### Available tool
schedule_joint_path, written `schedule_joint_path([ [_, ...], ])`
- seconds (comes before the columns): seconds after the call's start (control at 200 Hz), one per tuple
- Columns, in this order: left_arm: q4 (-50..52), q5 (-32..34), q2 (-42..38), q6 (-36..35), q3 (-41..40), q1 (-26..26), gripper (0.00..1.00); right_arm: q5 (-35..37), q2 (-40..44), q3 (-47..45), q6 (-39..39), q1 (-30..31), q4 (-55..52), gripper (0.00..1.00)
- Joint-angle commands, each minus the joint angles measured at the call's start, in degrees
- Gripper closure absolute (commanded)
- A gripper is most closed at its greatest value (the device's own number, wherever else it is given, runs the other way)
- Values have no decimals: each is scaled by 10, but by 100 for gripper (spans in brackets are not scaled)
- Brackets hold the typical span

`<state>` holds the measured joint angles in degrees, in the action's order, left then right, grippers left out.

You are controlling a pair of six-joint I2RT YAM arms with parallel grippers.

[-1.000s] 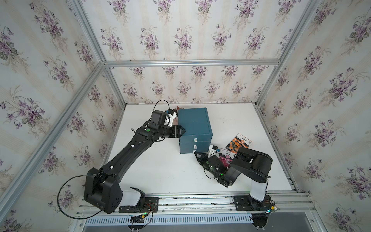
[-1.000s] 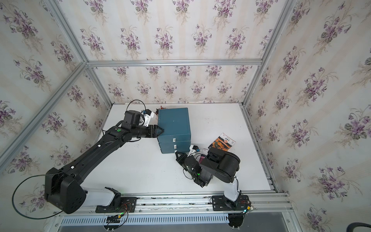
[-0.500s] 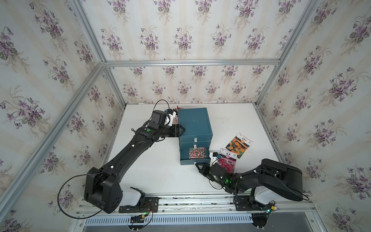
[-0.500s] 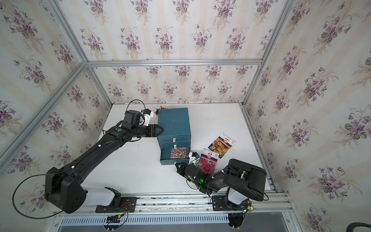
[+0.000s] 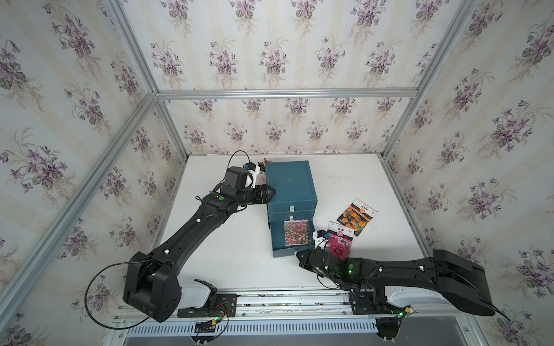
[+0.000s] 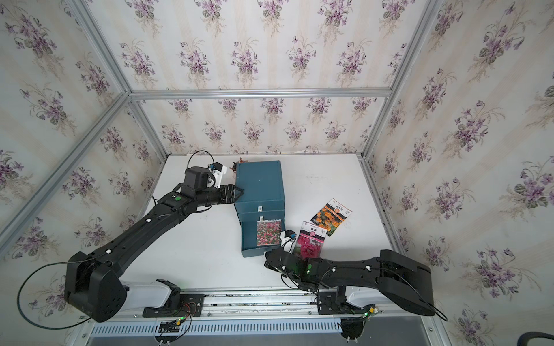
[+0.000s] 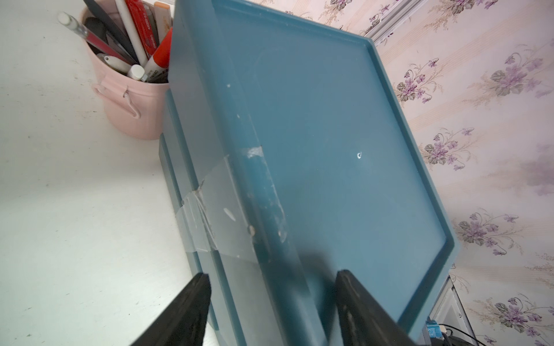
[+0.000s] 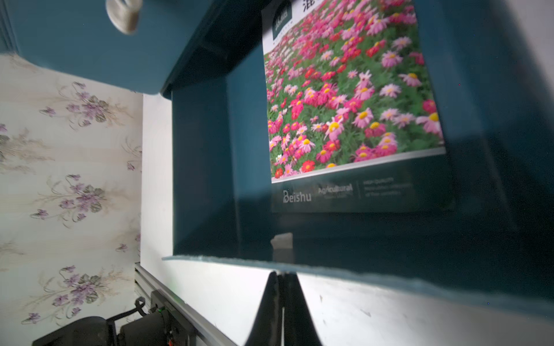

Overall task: Take the seed bags out of the drawer
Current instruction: Open the drawer in the storage box.

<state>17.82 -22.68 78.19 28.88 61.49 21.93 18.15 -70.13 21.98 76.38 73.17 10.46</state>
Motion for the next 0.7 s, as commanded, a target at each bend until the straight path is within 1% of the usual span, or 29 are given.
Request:
schedule_joint_path([
  [0.0,127,64,12,-13,-8,-1,30,34,3,-4,18,16,-43,100],
  [0.08,135,60,15,-16,-3,-1,29,45,-2,-7,21,29,-42,100],
  [0.16,143,63,13,-20,-1,-2,27,46,-13,7,2,38,-52,100],
  [0.185,147,64,11,-21,2,-2,27,41,-18,13,-6,39,-56,91],
  [0.22,150,64,10,-22,4,-4,27,44,-21,23,-16,45,-70,70],
  [0.23,151,64,9,-22,5,-5,27,46,-21,26,-18,48,-75,65],
  [0.235,152,64,9,-22,5,-5,27,47,-21,28,-20,49,-77,61],
  [0.245,153,63,9,-22,7,-6,27,50,-21,32,-23,53,-82,56],
  [0.265,155,61,8,-22,9,-7,27,58,-21,38,-27,59,-93,53],
  [0.335,163,57,6,-24,20,-10,27,90,-17,67,-22,83,-161,46],
  [0.385,175,56,6,-27,31,-10,27,112,-8,84,-18,98,-202,34],
  [0.43,185,57,5,-31,40,-11,27,127,4,102,-11,106,-247,25],
  [0.47,192,58,2,-33,47,-11,27,137,15,119,-6,109,-287,23],
  [0.535,201,58,-4,-36,54,-12,27,153,32,151,-10,109,-346,26],
  [0.615,207,49,-13,-36,59,-12,27,171,43,198,-41,105,-398,29],
  [0.66,207,40,-17,-34,58,-12,27,168,37,229,-66,86,-429,31],
  [0.694,205,33,-20,-31,58,-12,26,152,27,252,-88,63,-441,33],
])
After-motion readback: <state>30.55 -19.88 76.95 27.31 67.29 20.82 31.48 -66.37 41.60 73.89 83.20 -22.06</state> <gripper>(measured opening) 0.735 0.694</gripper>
